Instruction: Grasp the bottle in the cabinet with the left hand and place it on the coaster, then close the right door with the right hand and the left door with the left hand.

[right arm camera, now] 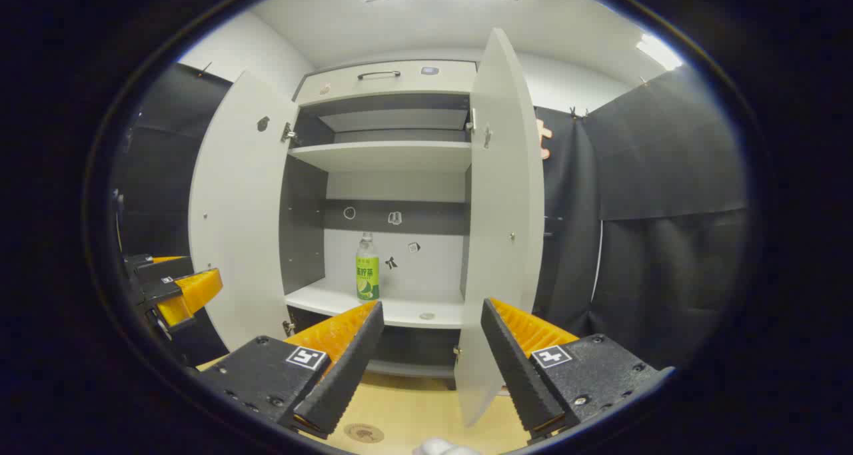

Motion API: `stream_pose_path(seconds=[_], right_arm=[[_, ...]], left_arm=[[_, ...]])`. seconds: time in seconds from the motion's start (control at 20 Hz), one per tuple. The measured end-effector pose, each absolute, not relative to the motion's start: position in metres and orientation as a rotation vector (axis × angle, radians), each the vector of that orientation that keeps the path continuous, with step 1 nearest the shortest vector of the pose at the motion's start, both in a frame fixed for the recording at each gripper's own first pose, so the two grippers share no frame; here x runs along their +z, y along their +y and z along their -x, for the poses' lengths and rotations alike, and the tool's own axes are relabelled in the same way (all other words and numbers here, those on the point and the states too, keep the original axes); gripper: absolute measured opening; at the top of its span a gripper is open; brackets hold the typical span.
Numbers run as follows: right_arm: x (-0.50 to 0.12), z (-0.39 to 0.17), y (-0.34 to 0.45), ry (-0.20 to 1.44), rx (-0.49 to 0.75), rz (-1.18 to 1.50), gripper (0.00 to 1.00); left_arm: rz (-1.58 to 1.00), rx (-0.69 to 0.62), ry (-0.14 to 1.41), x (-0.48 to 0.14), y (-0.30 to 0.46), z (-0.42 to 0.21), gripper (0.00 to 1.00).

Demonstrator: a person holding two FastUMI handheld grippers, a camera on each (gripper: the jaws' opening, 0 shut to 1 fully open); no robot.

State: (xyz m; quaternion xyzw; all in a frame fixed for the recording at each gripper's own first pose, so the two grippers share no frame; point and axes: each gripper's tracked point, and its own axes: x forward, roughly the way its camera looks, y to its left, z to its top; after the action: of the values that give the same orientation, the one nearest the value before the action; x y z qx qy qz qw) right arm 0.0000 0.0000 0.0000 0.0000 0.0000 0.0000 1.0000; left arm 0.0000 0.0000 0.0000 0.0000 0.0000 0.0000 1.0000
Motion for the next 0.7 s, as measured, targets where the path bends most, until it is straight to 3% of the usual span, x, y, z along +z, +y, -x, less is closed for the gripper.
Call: stream_pose_path(seconds=[0.7], right_arm=[[0.003, -0.01, 0.003, 0.006, 0.001, 0.004, 0.97]], left_arm=[[0.0, -0.019, 0.003, -0.002, -0.002, -0.02, 0.96]])
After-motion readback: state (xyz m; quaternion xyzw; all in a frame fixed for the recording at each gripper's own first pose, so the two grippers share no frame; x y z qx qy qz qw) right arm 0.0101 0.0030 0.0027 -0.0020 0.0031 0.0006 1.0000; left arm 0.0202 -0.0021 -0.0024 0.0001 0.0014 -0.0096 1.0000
